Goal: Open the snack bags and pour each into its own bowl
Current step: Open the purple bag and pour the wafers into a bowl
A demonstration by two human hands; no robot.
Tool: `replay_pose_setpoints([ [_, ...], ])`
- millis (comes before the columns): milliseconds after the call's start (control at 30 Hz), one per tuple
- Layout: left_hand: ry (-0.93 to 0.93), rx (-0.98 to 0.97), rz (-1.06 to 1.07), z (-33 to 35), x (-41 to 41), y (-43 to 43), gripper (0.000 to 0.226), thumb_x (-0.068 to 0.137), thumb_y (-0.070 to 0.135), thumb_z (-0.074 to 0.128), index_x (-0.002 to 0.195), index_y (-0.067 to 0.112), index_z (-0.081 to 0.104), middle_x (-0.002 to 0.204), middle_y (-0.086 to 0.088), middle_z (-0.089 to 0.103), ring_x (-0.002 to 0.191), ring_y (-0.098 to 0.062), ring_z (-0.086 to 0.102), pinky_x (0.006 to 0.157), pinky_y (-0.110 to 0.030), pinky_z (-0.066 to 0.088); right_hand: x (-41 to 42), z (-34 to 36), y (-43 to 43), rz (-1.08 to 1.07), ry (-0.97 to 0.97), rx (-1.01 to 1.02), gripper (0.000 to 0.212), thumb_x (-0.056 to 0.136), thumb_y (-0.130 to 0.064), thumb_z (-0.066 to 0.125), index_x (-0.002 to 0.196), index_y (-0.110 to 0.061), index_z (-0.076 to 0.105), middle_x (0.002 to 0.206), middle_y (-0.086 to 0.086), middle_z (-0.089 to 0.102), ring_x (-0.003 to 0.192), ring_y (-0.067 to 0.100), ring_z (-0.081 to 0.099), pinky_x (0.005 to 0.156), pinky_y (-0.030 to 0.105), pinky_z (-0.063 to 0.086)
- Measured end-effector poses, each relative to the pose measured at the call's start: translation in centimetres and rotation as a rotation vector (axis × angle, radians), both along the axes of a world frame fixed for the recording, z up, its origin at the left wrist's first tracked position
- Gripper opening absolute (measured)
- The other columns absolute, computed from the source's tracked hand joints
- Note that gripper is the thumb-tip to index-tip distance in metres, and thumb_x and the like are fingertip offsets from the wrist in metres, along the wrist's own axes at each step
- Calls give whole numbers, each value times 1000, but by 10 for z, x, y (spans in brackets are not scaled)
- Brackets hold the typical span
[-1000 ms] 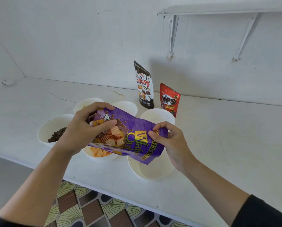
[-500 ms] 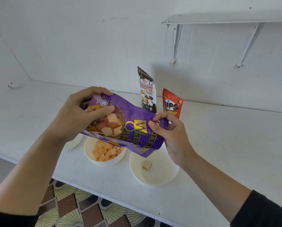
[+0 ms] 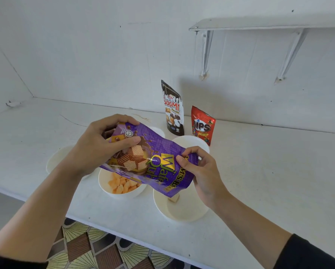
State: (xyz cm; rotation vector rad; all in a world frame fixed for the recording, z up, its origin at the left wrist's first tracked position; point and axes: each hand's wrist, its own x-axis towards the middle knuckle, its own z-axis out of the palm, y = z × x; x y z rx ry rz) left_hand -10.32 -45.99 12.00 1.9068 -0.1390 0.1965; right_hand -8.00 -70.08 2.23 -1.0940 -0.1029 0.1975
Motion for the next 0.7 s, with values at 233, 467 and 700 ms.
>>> replay_pose_setpoints([
  [233,-96,63,-47,31,2,-2,34,74,26,87,106,26,74,101,-4,76,99,-27,74,82,-56,62,3,14,6,28,-30,155,16,74,-7,76,81,-15,65,101,14,67,97,32,69,73,36,61],
  [467,-118,73,-63,38,6,2,35,76,28,89,108,25,74,101,-6,76,97,-28,75,82,-60,60,7,17,7,17,-66,141,17,74,-8,77,83,-15,64,100,12,68,97,34,70,73,37,61],
  [700,-17,11,-14,10,5,4,37,71,25,85,107,25,74,104,-8,75,97,-31,75,80,-62,60,5,3,6,-13,-27,-9,27,71,-19,82,89,-12,63,105,21,70,97,38,72,72,40,60],
])
